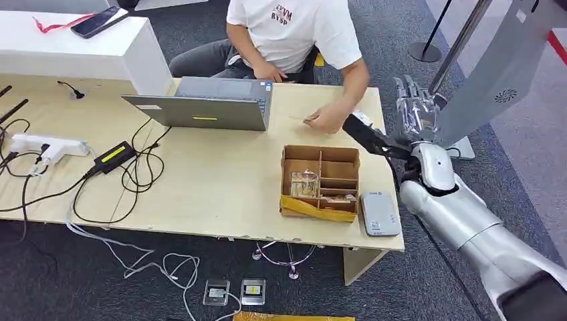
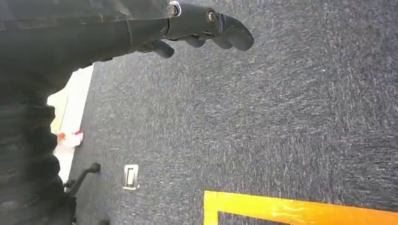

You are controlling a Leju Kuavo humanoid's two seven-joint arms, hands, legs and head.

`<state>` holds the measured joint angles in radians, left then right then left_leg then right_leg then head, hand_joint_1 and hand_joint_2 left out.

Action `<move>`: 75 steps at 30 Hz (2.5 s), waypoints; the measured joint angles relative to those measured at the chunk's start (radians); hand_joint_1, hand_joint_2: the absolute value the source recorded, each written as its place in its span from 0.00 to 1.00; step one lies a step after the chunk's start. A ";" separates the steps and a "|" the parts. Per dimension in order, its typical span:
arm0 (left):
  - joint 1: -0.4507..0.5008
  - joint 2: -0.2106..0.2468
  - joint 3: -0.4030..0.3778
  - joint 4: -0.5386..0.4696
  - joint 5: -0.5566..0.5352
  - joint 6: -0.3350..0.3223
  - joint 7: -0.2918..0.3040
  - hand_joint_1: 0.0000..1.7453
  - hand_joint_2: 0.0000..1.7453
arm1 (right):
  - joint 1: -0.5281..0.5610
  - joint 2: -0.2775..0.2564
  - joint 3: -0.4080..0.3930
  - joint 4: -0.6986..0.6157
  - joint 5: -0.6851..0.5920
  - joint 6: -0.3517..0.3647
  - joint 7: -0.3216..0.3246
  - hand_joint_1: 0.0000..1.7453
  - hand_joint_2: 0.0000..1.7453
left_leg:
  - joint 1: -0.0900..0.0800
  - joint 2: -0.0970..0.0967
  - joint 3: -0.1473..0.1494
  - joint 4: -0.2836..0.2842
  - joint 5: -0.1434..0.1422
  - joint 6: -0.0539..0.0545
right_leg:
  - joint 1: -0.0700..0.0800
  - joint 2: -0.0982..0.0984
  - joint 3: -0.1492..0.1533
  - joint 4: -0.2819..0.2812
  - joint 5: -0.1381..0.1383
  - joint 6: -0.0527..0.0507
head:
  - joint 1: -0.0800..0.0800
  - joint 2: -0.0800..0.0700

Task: Pass the card to the sensor for recognition and then transmit it.

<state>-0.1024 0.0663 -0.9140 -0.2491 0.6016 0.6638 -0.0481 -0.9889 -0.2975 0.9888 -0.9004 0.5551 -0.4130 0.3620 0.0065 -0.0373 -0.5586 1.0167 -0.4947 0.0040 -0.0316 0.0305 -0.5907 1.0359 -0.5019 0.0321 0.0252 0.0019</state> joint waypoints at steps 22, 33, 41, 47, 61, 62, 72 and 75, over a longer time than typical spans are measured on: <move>0.009 0.000 -0.003 0.000 0.073 0.002 -0.024 0.00 1.00 | 0.446 -0.037 -0.161 -0.567 -0.021 0.096 -0.130 0.00 1.00 | 0.001 0.002 0.001 0.000 -0.001 -0.001 | 0.001 0.002 0.001 -0.001 0.000 -0.001 | 0.000 0.000; 0.008 -0.001 -0.005 0.000 0.098 0.004 -0.024 0.00 1.00 | 0.457 -0.026 -0.153 -0.540 0.185 0.131 -0.060 0.00 1.00 | 0.001 0.002 0.000 0.000 -0.001 -0.001 | 0.001 0.001 0.000 -0.001 0.000 -0.001 | 0.000 0.000; 0.008 -0.001 -0.008 0.000 0.111 0.003 -0.024 0.00 1.00 | 0.434 -0.012 -0.134 -0.466 0.220 0.232 -0.029 0.00 1.00 | 0.001 0.002 0.000 0.000 -0.001 -0.001 | 0.001 0.001 0.000 -0.001 0.000 -0.001 | 0.000 0.000; 0.008 -0.003 -0.014 0.000 0.129 0.004 -0.024 0.00 1.00 | 0.414 0.014 -0.112 -0.391 0.201 0.257 -0.046 0.00 1.00 | 0.001 0.002 0.000 0.000 -0.001 -0.001 | 0.002 0.001 0.000 -0.001 0.000 -0.001 | 0.000 0.000; 0.008 -0.005 -0.024 0.000 0.143 0.006 -0.024 0.00 1.00 | 0.390 0.035 -0.069 -0.316 0.192 0.269 -0.038 0.00 1.00 | 0.001 0.002 0.000 0.000 -0.001 -0.001 | 0.001 0.001 0.000 -0.001 0.000 -0.001 | 0.000 0.000; 0.008 -0.005 -0.024 0.000 0.144 0.006 -0.024 0.00 1.00 | 0.388 0.036 -0.066 -0.313 0.192 0.270 -0.036 0.00 1.00 | 0.001 0.002 0.000 0.000 -0.001 -0.001 | 0.002 0.001 0.000 -0.001 0.000 -0.001 | 0.000 0.000; 0.008 -0.005 -0.024 0.000 0.164 0.008 -0.027 0.00 1.00 | 0.387 0.033 -0.056 -0.298 0.194 0.266 -0.006 0.00 1.00 | 0.001 0.002 0.001 0.000 -0.001 -0.001 | 0.001 0.002 0.000 -0.001 0.000 -0.001 | 0.000 0.000; 0.008 -0.005 -0.024 0.000 0.164 0.008 -0.027 0.00 1.00 | 0.387 0.031 -0.056 -0.298 0.195 0.265 -0.003 0.00 1.00 | 0.001 0.002 0.001 0.000 -0.001 -0.001 | 0.002 0.002 0.000 -0.001 0.000 -0.001 | 0.000 0.000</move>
<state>-0.0945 0.0610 -0.9380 -0.2491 0.7652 0.6718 -0.0748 -0.6018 -0.2667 0.9323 -1.1986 0.7504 -0.1480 0.3590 0.0079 -0.0354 -0.5578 1.0165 -0.4959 0.0026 -0.0301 0.0320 -0.5904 1.0352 -0.5020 0.0314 0.0252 0.0019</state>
